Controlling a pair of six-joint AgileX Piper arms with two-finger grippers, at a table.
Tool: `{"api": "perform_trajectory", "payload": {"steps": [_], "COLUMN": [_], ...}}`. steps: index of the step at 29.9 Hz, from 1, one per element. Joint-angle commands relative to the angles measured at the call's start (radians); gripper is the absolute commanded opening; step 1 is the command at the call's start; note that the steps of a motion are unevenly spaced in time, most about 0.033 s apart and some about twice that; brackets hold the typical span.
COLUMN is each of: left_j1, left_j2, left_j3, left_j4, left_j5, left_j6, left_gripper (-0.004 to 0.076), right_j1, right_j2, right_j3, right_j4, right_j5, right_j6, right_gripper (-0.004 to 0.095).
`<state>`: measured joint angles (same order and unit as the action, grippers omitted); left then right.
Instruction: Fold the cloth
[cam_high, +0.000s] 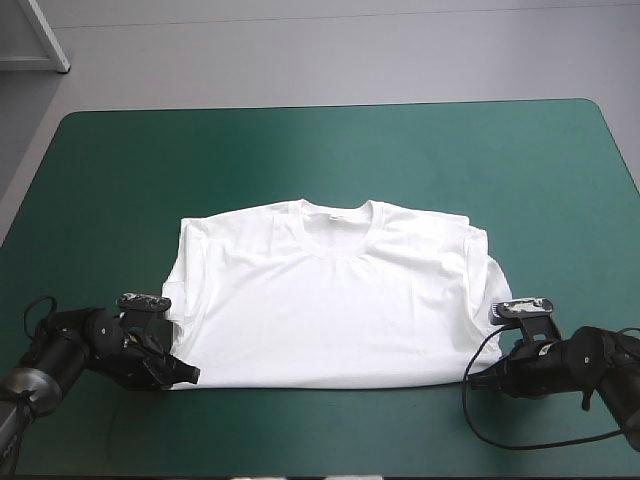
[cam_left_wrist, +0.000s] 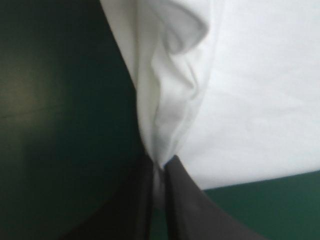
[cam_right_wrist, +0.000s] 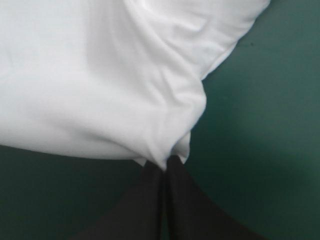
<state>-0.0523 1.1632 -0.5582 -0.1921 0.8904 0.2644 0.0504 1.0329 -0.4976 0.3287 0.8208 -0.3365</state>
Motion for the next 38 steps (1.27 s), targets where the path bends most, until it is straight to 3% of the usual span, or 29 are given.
{"api": "perform_trajectory", "payload": {"steps": [1,7,15,20,26,38], "left_j1": [-0.003,-0.003,-0.003,-0.003,-0.003,-0.003], "left_j2": [-0.005,-0.070,-0.235,-0.261,-0.214,0.154], "left_j3": [-0.010,-0.014,-0.098,-0.206,-0.357,-0.624], "left_j4": [0.005,0.007,0.007,0.012,0.070,0.080], "left_j5": [-0.041,-0.012,0.150,0.212,0.131,-0.041], "left_j6": [-0.003,-0.022,-0.051,-0.053,-0.079,-0.068], "left_gripper": [0.0019,0.0019,0.0019,0.0019,0.0019,0.0019], "right_j1": [-0.008,-0.008,-0.008,-0.008,-0.008,-0.008], "right_j2": [-0.025,-0.128,-0.316,-0.332,-0.276,0.115], "right_j3": [-0.024,-0.032,-0.109,-0.209,-0.329,-0.535], "right_j4": [0.007,0.007,0.005,-0.001,-0.060,-0.059], "right_j5": [0.000,0.064,0.204,0.204,0.121,-0.065], "right_j6": [-0.010,0.000,0.042,0.063,0.063,-0.019], "right_gripper": [-0.0009,-0.0008,-0.0009,-0.0009,-0.0017,-0.0017]}}
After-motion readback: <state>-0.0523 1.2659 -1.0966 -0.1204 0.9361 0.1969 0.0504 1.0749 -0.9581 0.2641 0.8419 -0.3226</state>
